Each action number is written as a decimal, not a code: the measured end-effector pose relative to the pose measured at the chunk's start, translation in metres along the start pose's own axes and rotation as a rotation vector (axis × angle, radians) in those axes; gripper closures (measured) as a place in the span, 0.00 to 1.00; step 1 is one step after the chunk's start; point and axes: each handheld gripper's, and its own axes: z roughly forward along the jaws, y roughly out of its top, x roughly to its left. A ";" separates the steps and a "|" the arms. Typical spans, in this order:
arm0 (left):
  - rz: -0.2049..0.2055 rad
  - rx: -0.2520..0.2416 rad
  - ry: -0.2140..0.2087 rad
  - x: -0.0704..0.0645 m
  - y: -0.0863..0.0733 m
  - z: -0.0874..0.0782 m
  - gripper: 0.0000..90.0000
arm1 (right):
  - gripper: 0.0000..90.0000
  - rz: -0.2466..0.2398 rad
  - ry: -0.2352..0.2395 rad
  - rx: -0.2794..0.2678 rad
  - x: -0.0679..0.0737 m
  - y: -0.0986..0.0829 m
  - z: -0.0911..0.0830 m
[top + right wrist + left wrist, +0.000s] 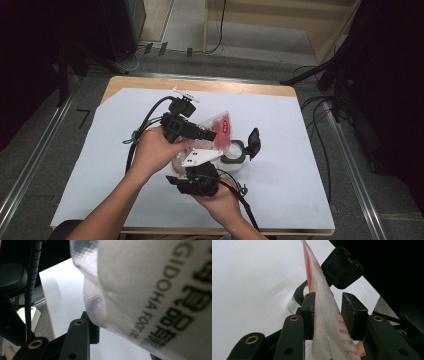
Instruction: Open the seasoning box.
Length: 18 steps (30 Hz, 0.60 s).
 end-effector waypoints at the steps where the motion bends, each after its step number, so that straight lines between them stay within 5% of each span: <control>1: -0.011 -0.002 0.001 0.000 0.000 0.000 0.72 | 0.71 0.001 0.001 0.001 0.000 0.000 0.000; 7: -0.037 -0.003 -0.013 0.002 0.001 0.001 0.72 | 0.71 0.016 0.007 -0.003 -0.001 0.001 0.000; 18: -0.012 0.007 -0.002 0.000 0.004 0.001 0.72 | 0.71 0.026 0.012 -0.009 -0.002 0.002 -0.002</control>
